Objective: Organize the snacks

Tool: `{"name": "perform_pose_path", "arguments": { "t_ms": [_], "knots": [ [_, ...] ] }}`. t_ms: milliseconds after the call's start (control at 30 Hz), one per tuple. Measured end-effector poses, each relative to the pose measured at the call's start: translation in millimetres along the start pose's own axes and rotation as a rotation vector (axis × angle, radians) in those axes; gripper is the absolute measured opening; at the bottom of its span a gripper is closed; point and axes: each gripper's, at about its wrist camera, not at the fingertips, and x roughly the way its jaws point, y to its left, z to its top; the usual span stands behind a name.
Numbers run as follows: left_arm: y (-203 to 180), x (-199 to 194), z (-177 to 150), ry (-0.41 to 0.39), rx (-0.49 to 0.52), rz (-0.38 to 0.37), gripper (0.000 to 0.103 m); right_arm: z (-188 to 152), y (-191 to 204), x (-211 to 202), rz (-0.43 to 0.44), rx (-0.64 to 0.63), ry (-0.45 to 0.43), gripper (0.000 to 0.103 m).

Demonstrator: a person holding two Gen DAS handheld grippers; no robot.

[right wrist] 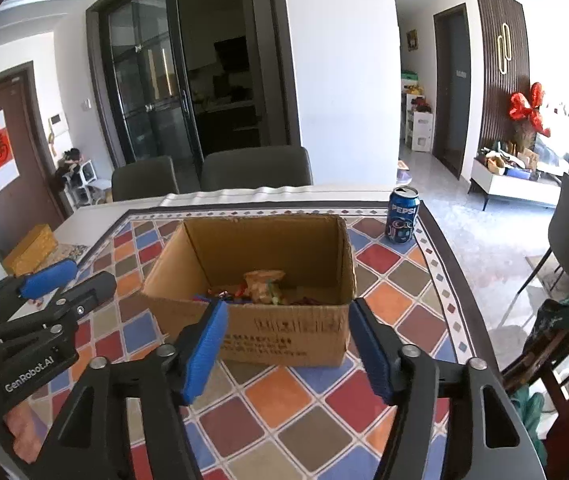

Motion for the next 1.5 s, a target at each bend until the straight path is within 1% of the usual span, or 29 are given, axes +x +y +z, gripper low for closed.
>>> {"name": "perform_pose_path", "arguments": {
  "t_ms": [133, 200, 333, 467, 567, 633, 733, 867, 1033, 1167, 1500],
  "knots": [
    [-3, -22, -9, -0.048, 0.01, 0.025, 0.074, -8, -1, -16, -0.001, 0.005, -0.023, 0.073],
    [-4, -30, -13, -0.066, 0.01, 0.04, 0.08, -13, -2, -23, -0.003, 0.011, -0.035, 0.076],
    [-3, -47, -22, -0.087, 0.001, 0.05, 0.085, -22, -2, -39, -0.013, 0.017, -0.059, 0.078],
    [-4, -62, -27, -0.105, -0.008, 0.058, 0.09, -31, -1, -54, -0.037, 0.006, -0.095, 0.083],
    [-6, -73, -30, -0.122, -0.004, 0.058, 0.091, -35, 0, -66, -0.055, -0.005, -0.128, 0.086],
    [-7, -79, -31, -0.129, -0.003, 0.051, 0.092, -38, 2, -74, -0.052, -0.013, -0.14, 0.086],
    [-9, -88, -35, -0.141, 0.001, 0.049, 0.094, -42, 2, -83, -0.046, -0.018, -0.15, 0.087],
    [-9, -97, -39, -0.165, -0.008, 0.064, 0.098, -46, 0, -92, -0.047, -0.011, -0.161, 0.088],
    [-13, -102, -43, -0.185, 0.005, 0.071, 0.101, -52, 2, -100, -0.05, -0.017, -0.17, 0.089],
    [-13, -104, -46, -0.184, -0.008, 0.063, 0.103, -56, 1, -104, -0.046, -0.016, -0.172, 0.089],
    [-13, -102, -54, -0.157, -0.008, 0.071, 0.103, -60, 1, -107, -0.057, -0.018, -0.168, 0.089]
  ]
}}
